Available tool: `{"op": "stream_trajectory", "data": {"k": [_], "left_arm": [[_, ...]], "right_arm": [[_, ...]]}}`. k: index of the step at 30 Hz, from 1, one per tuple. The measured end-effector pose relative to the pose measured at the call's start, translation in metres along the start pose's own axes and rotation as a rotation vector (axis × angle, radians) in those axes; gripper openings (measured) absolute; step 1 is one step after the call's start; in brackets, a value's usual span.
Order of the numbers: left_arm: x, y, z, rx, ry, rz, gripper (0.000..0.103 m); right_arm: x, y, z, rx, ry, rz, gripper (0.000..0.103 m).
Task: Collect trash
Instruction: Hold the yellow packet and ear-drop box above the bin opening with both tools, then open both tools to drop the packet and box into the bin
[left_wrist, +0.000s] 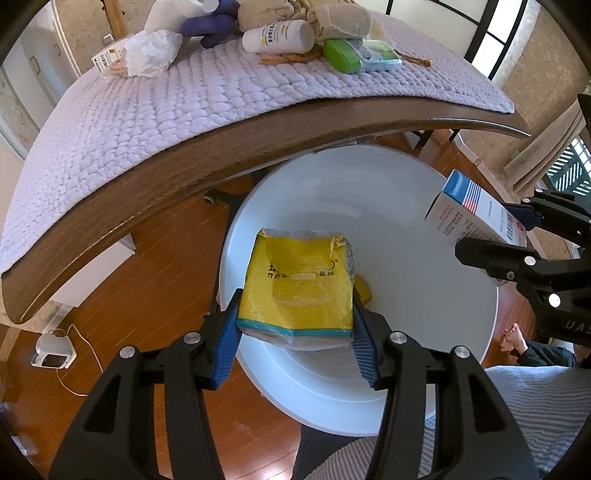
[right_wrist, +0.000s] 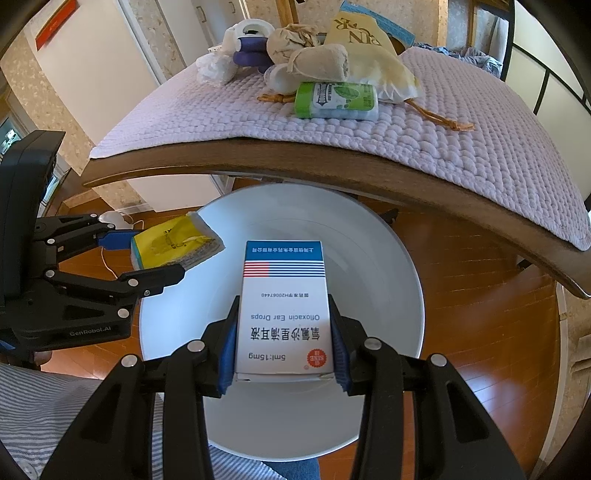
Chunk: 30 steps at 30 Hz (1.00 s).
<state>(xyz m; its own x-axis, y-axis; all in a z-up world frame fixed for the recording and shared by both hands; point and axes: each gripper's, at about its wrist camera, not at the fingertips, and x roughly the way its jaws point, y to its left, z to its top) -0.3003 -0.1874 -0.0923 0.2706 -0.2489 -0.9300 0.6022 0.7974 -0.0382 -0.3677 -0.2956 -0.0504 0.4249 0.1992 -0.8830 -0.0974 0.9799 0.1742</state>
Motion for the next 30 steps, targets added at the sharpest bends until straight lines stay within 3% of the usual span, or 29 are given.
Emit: {"op": "stream_trajectory", "data": {"k": [30], "left_arm": [[0.002,0.000,0.002,0.042,0.017,0.010,0.054]], "right_arm": [[0.014,0.000,0.004,0.014,0.037,-0.005,0.041]]}}
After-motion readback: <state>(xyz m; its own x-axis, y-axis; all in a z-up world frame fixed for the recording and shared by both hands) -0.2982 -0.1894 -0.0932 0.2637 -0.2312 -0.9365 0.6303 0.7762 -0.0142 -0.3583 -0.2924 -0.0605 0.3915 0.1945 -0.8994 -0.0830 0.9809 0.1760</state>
